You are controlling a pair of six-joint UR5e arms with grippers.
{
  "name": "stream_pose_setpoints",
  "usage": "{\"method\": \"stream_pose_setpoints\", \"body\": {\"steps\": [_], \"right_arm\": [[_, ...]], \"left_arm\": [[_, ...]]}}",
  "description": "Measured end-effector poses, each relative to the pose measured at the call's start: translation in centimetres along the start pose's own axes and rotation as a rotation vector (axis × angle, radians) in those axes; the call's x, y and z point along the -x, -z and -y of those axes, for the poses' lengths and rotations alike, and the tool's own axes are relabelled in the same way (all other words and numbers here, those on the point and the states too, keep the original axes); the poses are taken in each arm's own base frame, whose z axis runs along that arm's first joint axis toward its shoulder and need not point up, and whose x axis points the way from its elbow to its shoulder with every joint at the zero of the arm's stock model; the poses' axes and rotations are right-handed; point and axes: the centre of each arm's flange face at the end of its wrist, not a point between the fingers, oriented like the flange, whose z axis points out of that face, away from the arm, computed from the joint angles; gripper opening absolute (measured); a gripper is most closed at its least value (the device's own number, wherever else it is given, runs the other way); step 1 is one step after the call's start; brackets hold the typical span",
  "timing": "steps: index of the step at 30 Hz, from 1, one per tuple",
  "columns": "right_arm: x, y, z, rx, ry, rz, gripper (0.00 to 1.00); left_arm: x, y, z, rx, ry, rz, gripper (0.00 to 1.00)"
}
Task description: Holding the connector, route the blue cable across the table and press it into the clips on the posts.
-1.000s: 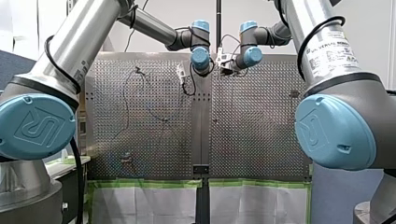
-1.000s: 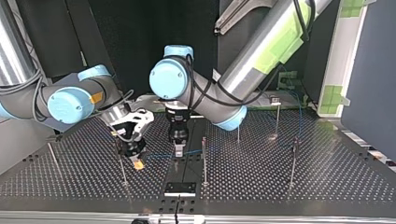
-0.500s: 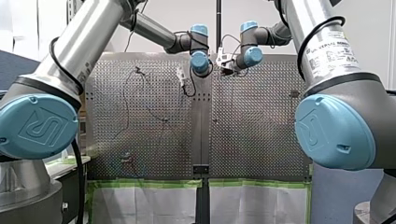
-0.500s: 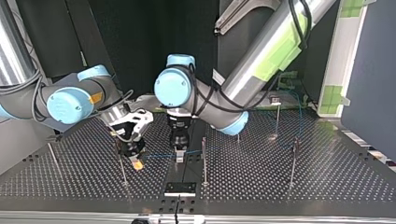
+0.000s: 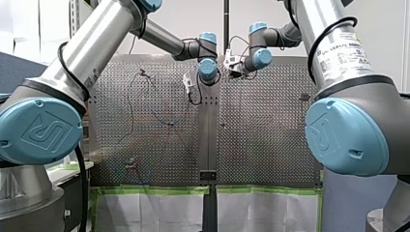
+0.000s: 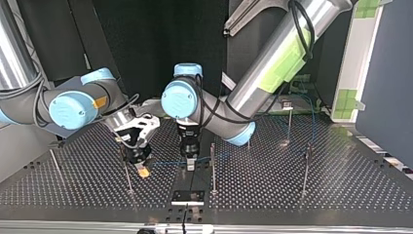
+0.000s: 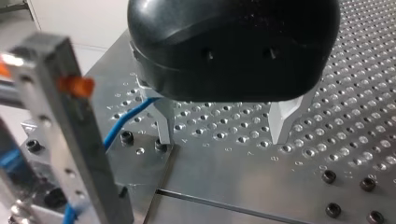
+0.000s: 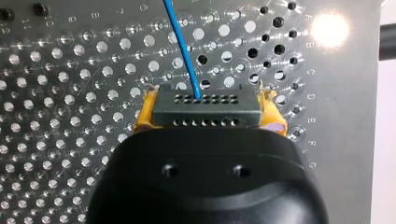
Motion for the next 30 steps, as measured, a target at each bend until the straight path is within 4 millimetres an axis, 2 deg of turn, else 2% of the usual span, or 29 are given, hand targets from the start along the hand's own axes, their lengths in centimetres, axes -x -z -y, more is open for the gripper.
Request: {"method": "stream_pose_setpoints", "body": {"steps": [3, 5, 6, 7, 8, 9, 10, 11, 12, 14, 22, 30], "right_arm": [[0.0, 0.0, 0.0, 0.000, 0.000, 0.000, 0.00], [0.0, 0.0, 0.0, 0.000, 0.000, 0.000, 0.00], [0.0, 0.0, 0.0, 0.000, 0.000, 0.000, 0.00], [0.0, 0.0, 0.0, 0.000, 0.000, 0.000, 0.00], [0.0, 0.0, 0.0, 0.000, 0.000, 0.000, 0.00], [0.0, 0.0, 0.0, 0.000, 0.000, 0.000, 0.00], [0.0, 0.0, 0.0, 0.001, 0.000, 0.001, 0.00], [0.0, 0.0, 0.0, 0.001, -0.001, 0.001, 0.00], [0.1, 0.0, 0.0, 0.001, -0.001, 0.001, 0.00], [0.1, 0.0, 0.0, 0.001, -0.002, 0.001, 0.00], [0.1, 0.0, 0.0, 0.000, -0.003, 0.001, 0.00], [0.4, 0.0, 0.2, -0.003, -0.013, 0.008, 0.00]], "left_arm": [[0.0, 0.1, 0.0, 0.009, -0.001, 0.002, 1.00], [0.0, 0.1, 0.0, 0.016, -0.002, 0.004, 0.78], [0.0, 0.2, 0.0, 0.019, -0.002, 0.005, 0.78], [0.0, 0.2, 0.0, 0.023, -0.003, 0.006, 0.62], [0.0, 0.3, 0.1, 0.026, -0.005, 0.009, 0.50], [0.0, 0.3, 0.1, 0.028, -0.005, 0.010, 0.50], [0.0, 0.4, 0.2, 0.029, -0.006, 0.011, 0.38], [0.0, 0.4, 0.2, 0.031, -0.007, 0.013, 0.21], [0.1, 0.4, 0.2, 0.032, -0.007, 0.013, 0.21], [0.1, 0.5, 0.3, 0.034, -0.008, 0.014, 0.00], [0.0, 0.9, 0.4, 0.046, -0.015, 0.010, 0.00], [-0.8, 2.5, 0.7, 0.087, -0.040, -0.031, 0.00]]}}
